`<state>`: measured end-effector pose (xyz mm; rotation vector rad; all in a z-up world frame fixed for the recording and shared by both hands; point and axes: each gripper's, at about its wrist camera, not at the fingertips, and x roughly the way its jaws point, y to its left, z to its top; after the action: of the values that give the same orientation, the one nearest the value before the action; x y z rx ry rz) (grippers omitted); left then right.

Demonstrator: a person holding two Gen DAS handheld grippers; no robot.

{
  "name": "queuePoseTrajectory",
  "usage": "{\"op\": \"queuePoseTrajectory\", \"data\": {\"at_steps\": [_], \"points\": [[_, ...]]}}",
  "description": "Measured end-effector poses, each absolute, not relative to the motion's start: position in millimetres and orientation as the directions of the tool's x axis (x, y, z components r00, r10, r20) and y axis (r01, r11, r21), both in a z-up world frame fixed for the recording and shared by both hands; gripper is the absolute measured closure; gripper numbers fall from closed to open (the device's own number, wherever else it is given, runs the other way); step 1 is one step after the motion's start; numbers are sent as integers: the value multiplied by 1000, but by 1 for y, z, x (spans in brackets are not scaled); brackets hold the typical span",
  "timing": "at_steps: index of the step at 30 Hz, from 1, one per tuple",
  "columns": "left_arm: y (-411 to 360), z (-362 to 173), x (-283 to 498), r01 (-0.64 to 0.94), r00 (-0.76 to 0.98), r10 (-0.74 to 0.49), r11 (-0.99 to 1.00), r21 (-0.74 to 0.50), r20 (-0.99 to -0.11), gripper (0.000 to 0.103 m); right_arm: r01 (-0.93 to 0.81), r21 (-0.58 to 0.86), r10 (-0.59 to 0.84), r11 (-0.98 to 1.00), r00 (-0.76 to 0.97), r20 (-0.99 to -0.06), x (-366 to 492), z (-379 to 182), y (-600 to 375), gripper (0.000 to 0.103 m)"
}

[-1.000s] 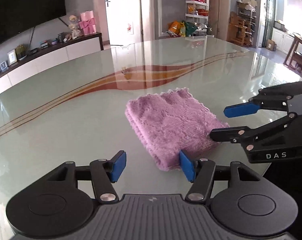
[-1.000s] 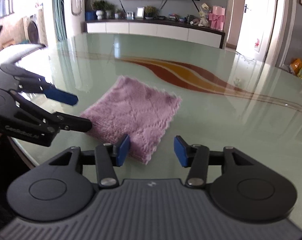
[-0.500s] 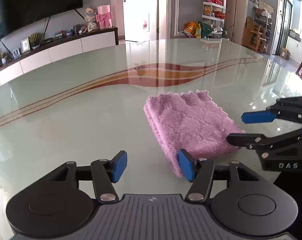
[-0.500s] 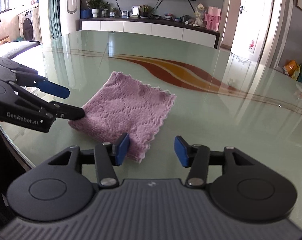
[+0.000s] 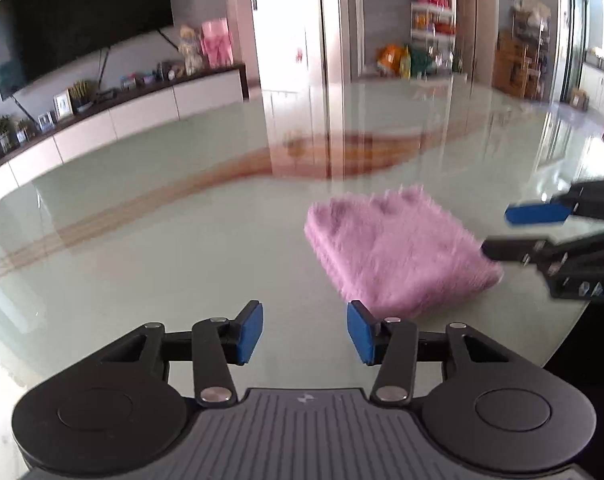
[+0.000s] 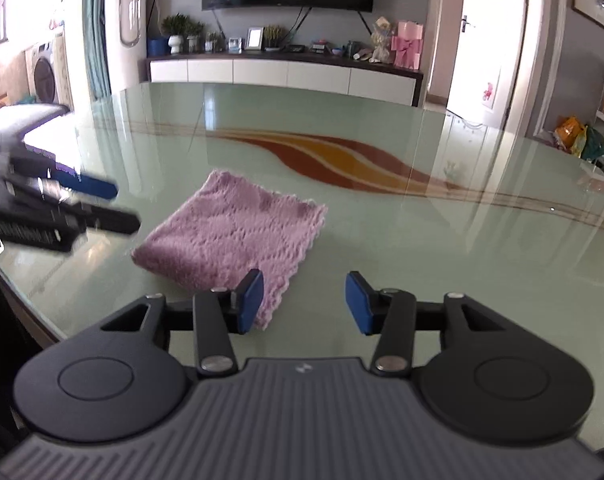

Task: Fold towel
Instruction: 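Withdraw both open grippers from the folded pink towel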

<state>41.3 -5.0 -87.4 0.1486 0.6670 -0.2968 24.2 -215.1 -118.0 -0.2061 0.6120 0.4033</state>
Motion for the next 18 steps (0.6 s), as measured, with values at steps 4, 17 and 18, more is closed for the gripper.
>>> {"op": "queuePoseTrajectory", "data": {"at_steps": [4, 17, 18], "points": [[-22, -89, 49, 363, 734, -254, 931, 48, -630, 47, -424, -82, 290, 902, 735, -613, 26, -124, -211, 58], [-31, -88, 54, 387, 728, -280, 921, 37, -626, 43, -451, -70, 319, 890, 724, -611, 28, -120, -205, 57], [-38, -86, 55, 401, 727, -292, 915, 40, -622, 43, -451, -70, 317, 890, 720, -617, 29, -122, -205, 57]]}}
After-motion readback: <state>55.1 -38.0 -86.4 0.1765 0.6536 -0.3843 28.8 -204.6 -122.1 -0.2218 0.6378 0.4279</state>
